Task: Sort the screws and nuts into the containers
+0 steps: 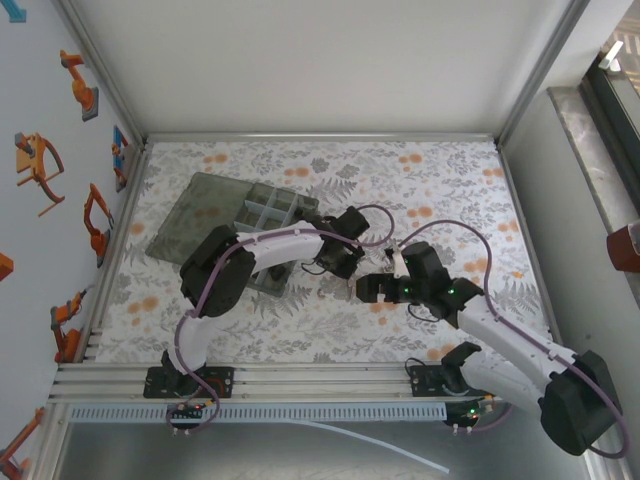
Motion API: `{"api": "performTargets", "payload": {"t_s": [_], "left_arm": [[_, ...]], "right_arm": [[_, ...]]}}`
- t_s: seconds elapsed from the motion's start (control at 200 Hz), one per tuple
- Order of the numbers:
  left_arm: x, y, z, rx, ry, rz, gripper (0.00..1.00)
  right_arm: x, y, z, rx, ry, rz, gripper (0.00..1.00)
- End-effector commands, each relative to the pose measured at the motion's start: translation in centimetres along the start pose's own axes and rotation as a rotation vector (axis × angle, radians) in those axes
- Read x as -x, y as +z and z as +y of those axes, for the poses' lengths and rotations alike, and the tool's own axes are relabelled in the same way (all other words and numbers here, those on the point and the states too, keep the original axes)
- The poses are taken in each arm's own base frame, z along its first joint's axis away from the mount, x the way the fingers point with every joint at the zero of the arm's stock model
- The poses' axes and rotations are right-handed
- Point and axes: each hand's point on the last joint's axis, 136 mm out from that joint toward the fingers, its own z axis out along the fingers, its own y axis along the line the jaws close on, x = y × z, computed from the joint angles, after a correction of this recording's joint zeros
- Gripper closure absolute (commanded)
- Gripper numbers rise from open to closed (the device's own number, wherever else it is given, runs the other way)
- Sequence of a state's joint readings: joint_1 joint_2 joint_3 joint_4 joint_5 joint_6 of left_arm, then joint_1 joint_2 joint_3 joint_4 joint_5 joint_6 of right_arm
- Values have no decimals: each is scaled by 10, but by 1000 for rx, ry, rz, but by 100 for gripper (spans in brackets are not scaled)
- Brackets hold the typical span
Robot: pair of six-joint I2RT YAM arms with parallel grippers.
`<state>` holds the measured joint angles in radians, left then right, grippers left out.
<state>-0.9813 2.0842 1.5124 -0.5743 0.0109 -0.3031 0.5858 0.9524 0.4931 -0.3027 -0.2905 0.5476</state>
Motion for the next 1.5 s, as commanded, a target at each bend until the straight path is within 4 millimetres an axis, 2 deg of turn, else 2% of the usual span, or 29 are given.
{"api": "performTargets", "payload": {"t_s": [0.0,0.175,0.285,0.396,0.521,0.686,0.816,0.971,1.247,1.492], "left_arm": [[11,-26,5,18,-10,-59,94],[18,-67,25,2,-80,-163,95],[5,-91,50,30,-134,-183,95],[-25,-110,77,67,-192,-151,95],[-69,-131,107,153,-256,-91,95],[-114,-149,138,231,-395,-54,95],[-138,-152,155,280,-488,-29,94],[-148,-139,169,304,-527,18,94],[-142,-123,184,367,-526,61,88],[-131,-130,184,362,-515,20,79]], "right_arm": [[16,-4,5,-3,-26,-34,0],[37,-3,10,12,-42,-68,0],[54,4,20,22,-85,-52,0],[73,17,36,61,-127,-31,1],[93,27,62,146,-156,-54,1],[99,47,80,195,-169,-29,1],[96,53,83,206,-173,-12,1],[94,52,79,184,-182,0,1],[90,47,73,156,-179,-6,1],[89,47,71,148,-182,-2,1]]}}
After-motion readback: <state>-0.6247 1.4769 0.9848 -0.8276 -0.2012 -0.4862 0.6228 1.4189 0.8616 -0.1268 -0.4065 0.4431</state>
